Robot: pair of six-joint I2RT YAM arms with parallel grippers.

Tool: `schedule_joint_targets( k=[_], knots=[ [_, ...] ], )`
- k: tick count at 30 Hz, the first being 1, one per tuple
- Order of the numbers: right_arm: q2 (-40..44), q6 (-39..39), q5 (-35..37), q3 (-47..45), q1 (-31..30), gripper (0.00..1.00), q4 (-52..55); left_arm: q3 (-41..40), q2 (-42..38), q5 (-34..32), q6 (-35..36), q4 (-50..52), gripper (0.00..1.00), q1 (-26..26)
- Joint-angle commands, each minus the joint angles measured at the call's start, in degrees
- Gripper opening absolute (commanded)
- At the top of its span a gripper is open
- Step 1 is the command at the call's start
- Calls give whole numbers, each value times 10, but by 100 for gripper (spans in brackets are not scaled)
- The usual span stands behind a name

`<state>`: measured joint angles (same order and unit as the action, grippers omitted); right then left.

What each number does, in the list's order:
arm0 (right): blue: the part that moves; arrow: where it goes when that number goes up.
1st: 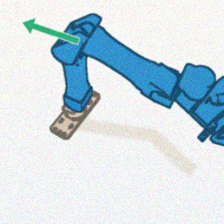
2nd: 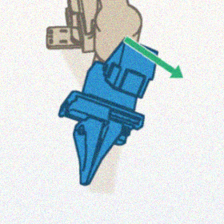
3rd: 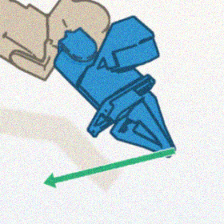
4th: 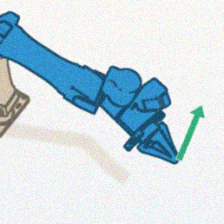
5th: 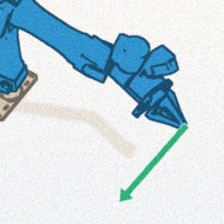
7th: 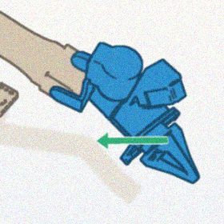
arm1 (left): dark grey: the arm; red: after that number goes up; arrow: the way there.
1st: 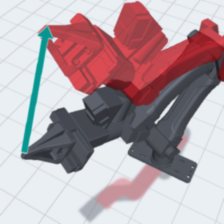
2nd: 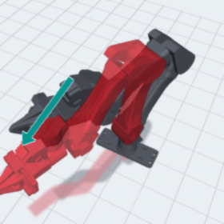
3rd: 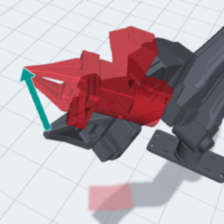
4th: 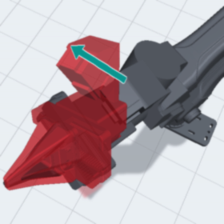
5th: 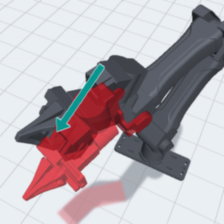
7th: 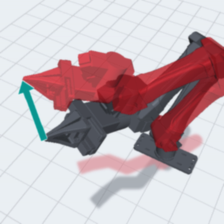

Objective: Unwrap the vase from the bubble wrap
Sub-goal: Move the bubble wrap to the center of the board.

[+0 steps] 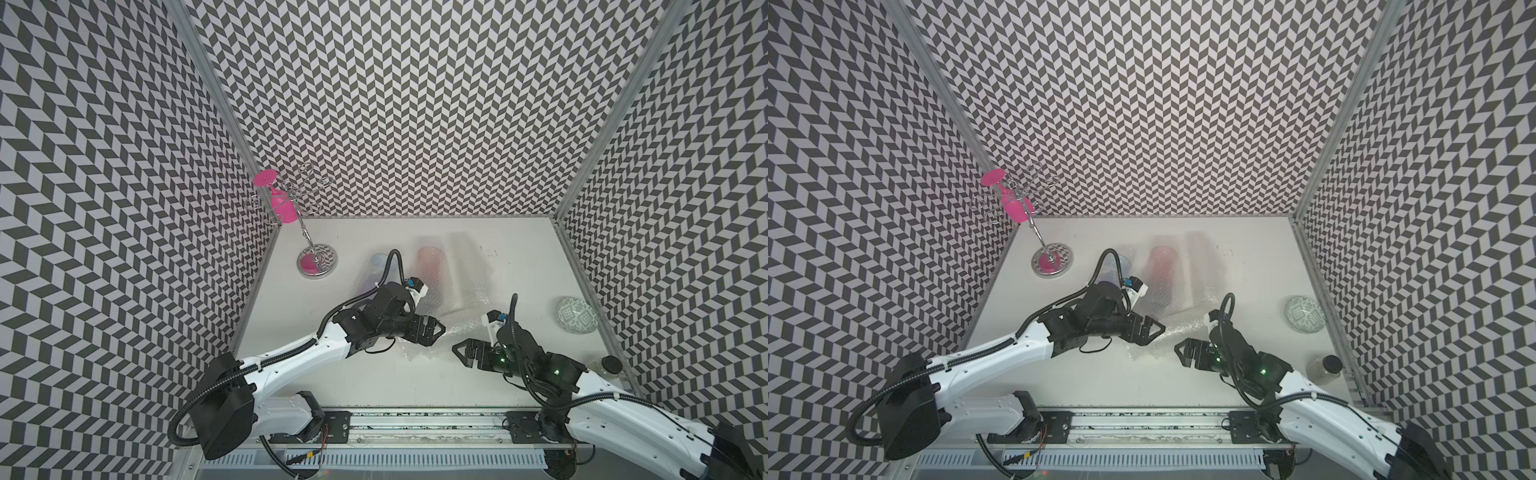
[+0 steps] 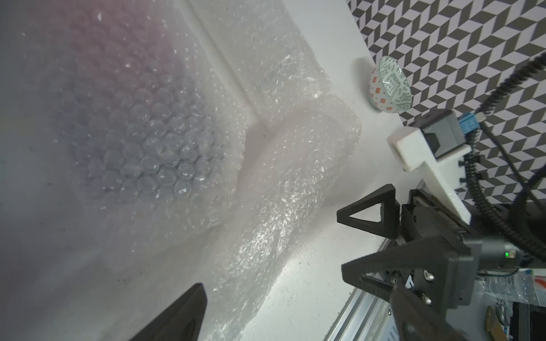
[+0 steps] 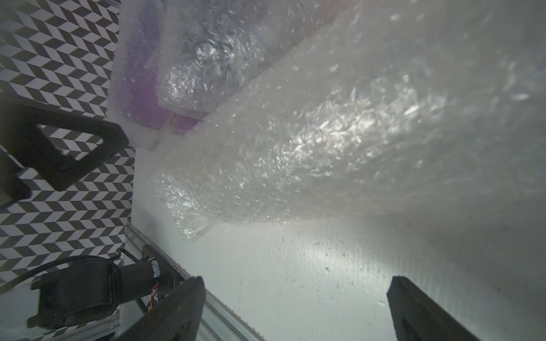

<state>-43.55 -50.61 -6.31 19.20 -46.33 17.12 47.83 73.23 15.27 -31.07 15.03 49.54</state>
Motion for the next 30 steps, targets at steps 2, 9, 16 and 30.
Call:
schedule_joint_targets(
  k=[2,9,16,30],
  knots=[
    [-14,-12,-18,-35,10,100,-117,28,34,-26,-23,17,98,4],
    [-40,6,2,-13,60,98,-115,59,93,-32,12,31,94,-7],
    [-122,-7,25,-5,70,94,-149,36,81,8,56,-6,90,-61],
    [-192,91,-29,37,152,76,-185,95,158,68,95,-1,82,-130]
  ],
)
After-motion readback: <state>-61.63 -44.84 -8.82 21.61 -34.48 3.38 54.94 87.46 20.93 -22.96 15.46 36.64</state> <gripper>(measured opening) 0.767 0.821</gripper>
